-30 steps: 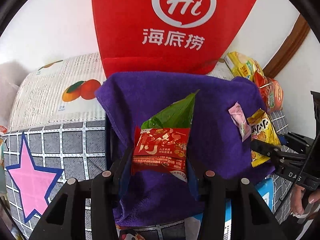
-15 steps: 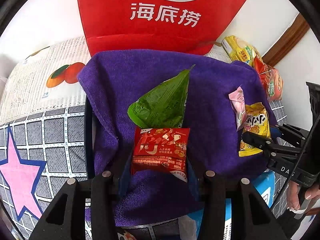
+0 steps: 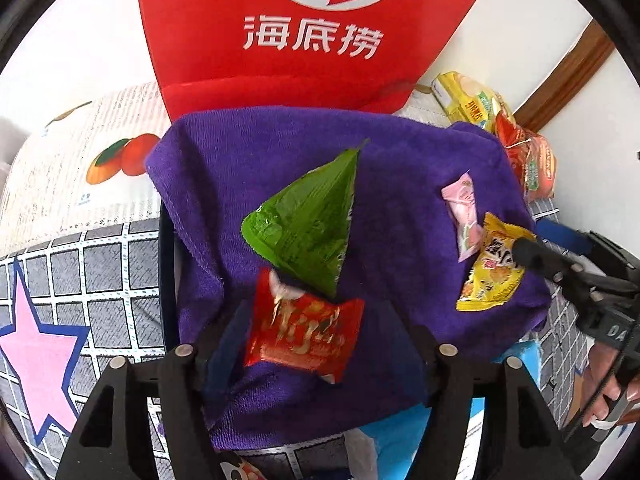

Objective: Organize snacks
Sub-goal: 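Carry both packs onto the purple towel and open both tools, then grasp the pink cone-shaped snack pack with left tool while right tool grasps white candy bar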

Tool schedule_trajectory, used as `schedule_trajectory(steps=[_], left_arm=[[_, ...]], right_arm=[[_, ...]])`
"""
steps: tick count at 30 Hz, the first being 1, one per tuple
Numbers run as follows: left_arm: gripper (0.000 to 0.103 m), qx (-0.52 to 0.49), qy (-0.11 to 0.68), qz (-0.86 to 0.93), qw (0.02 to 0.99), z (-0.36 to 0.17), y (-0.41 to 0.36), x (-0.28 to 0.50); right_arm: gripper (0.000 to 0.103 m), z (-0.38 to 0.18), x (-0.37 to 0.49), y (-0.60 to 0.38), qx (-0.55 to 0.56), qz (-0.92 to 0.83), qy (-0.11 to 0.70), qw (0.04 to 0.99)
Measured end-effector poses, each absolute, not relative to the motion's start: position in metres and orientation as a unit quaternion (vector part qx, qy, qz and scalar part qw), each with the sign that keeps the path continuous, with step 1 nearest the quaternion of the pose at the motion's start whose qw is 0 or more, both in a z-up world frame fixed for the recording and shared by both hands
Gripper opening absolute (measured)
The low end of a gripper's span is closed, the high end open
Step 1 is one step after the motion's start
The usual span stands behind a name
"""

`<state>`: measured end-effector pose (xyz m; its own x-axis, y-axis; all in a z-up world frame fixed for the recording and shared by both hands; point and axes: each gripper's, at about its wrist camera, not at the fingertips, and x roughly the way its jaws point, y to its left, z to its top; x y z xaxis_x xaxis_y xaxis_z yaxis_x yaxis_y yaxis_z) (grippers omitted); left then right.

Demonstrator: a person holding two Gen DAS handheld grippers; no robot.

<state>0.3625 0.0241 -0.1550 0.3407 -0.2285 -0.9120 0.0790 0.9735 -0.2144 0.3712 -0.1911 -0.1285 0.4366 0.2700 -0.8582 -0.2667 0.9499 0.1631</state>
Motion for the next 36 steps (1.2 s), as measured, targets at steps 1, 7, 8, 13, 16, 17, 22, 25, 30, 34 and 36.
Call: schedule_trajectory(steps=[1, 7, 8, 13, 16, 17, 22, 25, 30, 34, 36], left_arm=[[0.069, -0.067, 0.565, -0.096, 0.817, -0.153, 0.024, 0.362], [0.069, -0.075, 0.55, -0.105, 0.825, -0.135, 0.027, 0.355], [0.069, -0.074, 0.545, -0.106, 0.829, -0.132, 0.027, 0.354], [0.069, -0.06, 0.52, -0.106, 0.845, -0.112, 0.023, 0.341], [0.069, -0.055, 0.502, -0.115, 0.855, -0.096, 0.021, 0.331], [0.069, -0.054, 0.497, -0.118, 0.858, -0.092, 0.021, 0.327], [0.069, -0.055, 0.463, -0.127, 0.875, -0.067, 0.021, 0.308], [0.069, -0.051, 0.455, -0.126, 0.88, -0.059, 0.024, 0.294], [0.069, -0.03, 0.445, -0.106, 0.889, -0.057, 0.036, 0.266], [0.069, -0.034, 0.451, -0.094, 0.887, -0.062, 0.053, 0.245], [0.069, -0.034, 0.452, -0.087, 0.887, -0.065, 0.061, 0.234]], right_arm=[[0.07, -0.122, 0.369, -0.193, 0.0, 0.152, 0.495, 0.855], [0.07, -0.092, 0.343, -0.211, -0.002, 0.108, 0.457, 0.883], [0.07, -0.092, 0.341, -0.211, -0.004, 0.103, 0.461, 0.882], [0.069, -0.102, 0.301, -0.236, 0.008, 0.081, 0.472, 0.878], [0.062, -0.116, 0.277, -0.248, 0.033, 0.07, 0.484, 0.871], [0.06, -0.121, 0.269, -0.252, 0.045, 0.071, 0.492, 0.866], [0.042, -0.147, 0.235, -0.259, 0.063, 0.079, 0.524, 0.846], [0.042, -0.154, 0.216, -0.253, 0.063, 0.088, 0.524, 0.845], [0.042, -0.166, 0.199, -0.245, 0.069, 0.108, 0.515, 0.847], [0.042, -0.179, 0.195, -0.239, 0.067, 0.105, 0.52, 0.845], [0.042, -0.183, 0.194, -0.236, 0.073, 0.111, 0.515, 0.847]])
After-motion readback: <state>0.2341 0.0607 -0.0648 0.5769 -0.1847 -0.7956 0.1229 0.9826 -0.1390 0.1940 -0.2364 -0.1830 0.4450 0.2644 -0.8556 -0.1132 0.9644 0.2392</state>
